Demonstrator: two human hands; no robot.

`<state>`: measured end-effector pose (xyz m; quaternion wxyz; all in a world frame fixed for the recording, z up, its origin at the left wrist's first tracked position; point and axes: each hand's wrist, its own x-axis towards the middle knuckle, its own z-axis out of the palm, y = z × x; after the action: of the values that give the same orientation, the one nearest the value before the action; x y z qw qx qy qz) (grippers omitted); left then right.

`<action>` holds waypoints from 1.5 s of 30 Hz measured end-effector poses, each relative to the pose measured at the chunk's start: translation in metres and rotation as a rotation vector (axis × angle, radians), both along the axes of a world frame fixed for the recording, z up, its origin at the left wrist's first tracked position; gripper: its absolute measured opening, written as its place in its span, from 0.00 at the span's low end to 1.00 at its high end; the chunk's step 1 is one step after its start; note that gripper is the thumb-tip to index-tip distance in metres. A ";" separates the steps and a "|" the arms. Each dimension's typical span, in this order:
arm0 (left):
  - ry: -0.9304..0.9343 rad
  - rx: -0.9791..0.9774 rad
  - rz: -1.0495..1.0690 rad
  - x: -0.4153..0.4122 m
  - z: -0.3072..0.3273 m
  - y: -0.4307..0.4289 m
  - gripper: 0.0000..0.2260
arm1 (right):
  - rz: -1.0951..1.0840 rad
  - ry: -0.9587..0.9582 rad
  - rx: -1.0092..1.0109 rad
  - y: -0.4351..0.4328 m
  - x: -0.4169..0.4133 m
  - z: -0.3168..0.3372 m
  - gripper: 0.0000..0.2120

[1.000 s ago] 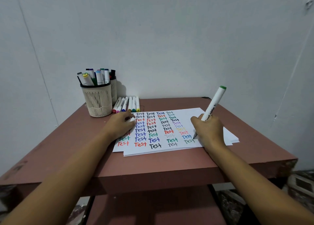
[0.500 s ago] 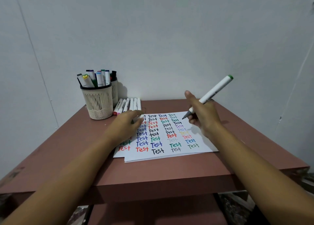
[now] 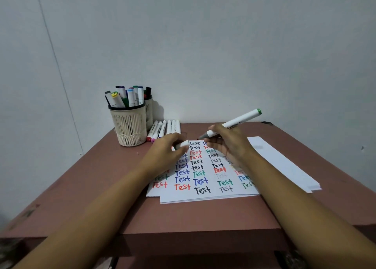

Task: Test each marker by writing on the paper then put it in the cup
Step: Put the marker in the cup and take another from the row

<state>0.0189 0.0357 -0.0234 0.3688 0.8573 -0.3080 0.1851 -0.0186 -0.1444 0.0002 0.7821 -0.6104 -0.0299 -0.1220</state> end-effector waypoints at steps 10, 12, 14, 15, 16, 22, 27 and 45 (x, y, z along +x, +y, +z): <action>0.066 -0.068 -0.054 0.002 -0.001 -0.004 0.10 | 0.071 -0.015 -0.079 0.006 0.001 -0.003 0.09; 0.087 -0.097 -0.086 0.001 0.000 -0.004 0.10 | 0.071 -0.005 -0.105 0.006 0.002 -0.003 0.08; 0.092 -0.114 -0.116 0.000 0.001 -0.005 0.09 | 0.072 0.005 -0.139 0.006 0.002 -0.005 0.07; 0.095 -0.123 -0.128 -0.001 0.001 -0.005 0.08 | 0.075 0.009 -0.166 0.006 0.003 -0.006 0.06; 0.096 -0.132 -0.139 -0.001 0.002 -0.005 0.08 | 0.080 0.012 -0.189 0.006 0.003 -0.007 0.06; 0.101 -0.148 -0.145 -0.002 0.004 -0.004 0.06 | 0.162 0.022 -0.146 0.008 0.001 -0.006 0.06; 0.048 -0.145 -0.130 -0.004 0.002 -0.005 0.01 | 0.170 0.042 -0.103 0.010 0.002 -0.010 0.07; 0.272 -0.383 -0.173 -0.003 0.006 -0.010 0.05 | 0.161 0.056 0.069 0.009 0.005 -0.007 0.08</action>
<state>0.0157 0.0260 -0.0171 0.5771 0.7592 -0.2869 0.0908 -0.0138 -0.1358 -0.0067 0.8105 -0.5817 -0.0527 -0.0428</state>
